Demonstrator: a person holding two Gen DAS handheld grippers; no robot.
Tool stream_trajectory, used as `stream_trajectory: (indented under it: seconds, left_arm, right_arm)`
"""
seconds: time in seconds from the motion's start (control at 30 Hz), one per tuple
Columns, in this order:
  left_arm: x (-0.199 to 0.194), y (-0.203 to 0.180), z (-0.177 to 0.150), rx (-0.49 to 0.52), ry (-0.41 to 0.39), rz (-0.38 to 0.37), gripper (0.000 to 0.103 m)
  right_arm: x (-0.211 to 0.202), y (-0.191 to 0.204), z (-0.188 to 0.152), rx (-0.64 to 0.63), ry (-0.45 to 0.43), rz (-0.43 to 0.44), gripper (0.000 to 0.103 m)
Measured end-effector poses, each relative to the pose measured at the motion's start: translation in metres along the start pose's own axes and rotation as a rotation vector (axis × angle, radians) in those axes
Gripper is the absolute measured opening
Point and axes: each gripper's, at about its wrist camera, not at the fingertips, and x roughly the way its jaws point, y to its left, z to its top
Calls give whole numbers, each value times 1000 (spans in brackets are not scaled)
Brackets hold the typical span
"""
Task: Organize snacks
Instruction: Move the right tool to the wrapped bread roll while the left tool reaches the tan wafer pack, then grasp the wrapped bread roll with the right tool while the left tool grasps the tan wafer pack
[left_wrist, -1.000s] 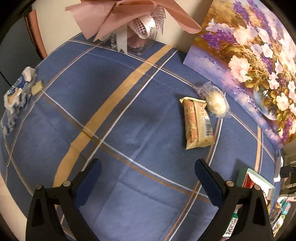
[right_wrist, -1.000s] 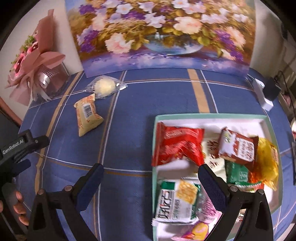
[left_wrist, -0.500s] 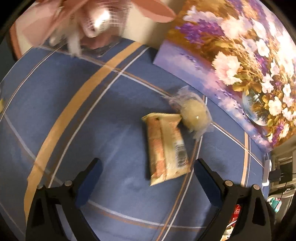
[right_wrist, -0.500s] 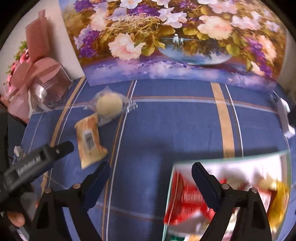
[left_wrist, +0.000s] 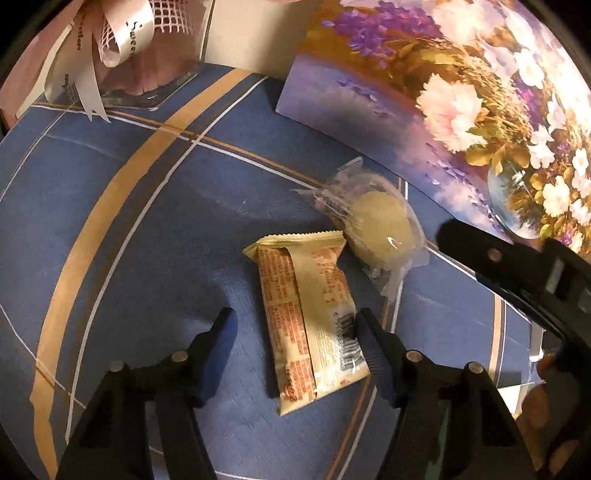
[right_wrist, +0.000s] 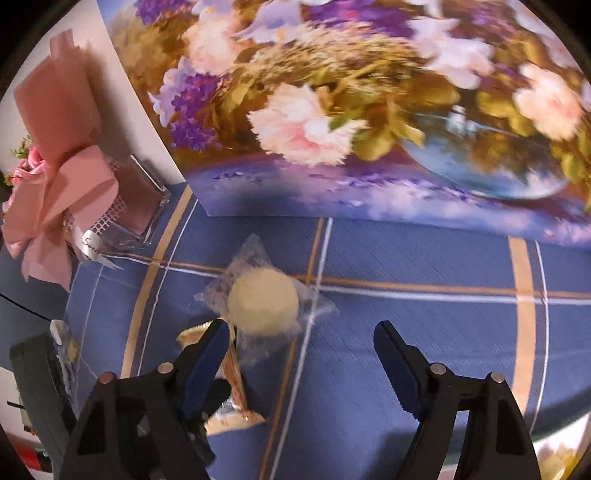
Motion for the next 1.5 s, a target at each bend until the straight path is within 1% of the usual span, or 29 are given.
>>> stream_trajectory:
  seconds: [0.17,0.3,0.5,0.6,0.83,0.87,0.93,1.03,1.07,1.3,1.4,1.5]
  left_arm:
    - [-1,9,5,4,-24,35,68]
    - [-1,23,11,-3,-51,71,68]
    - [-1,48,19,-59,-59,61,68]
    - [2,51,22,-64,-58,57,68]
    - [8,43,25,-25,-68,90,67]
    - [8,42,25,-22,-71,90,64]
    - [8,41,25,-20,-77,80,55]
    - [7,41,25,-16,-79,73,52]
    - [7,42,25,-16,-82,60,47]
    - [-5,44,15,-34,-89,39,40]
    - [-8,44,12,-46,-84,38,39]
    - [-13,44,6,-60,-77,30,39]
  right_arm:
    - [24,12,8,-44,33,-16,82]
    - [41,22,10,-75,56,-30,82]
    - [57,34,7,-119,74,-48,82]
    - [64,39,4,-134,76,-61,77]
    - [68,40,4,-136,71,-90,74]
    - [69,40,5,-139,68,-94,73]
    - [69,39,5,-139,64,-98,72]
    - [70,40,4,-133,53,-102,70]
    - [70,40,4,-132,51,-103,69]
    - [61,40,-2,-148,41,-119,61]
    - [58,43,-5,-148,38,-116,57]
    - [48,43,-12,-149,43,-110,55]
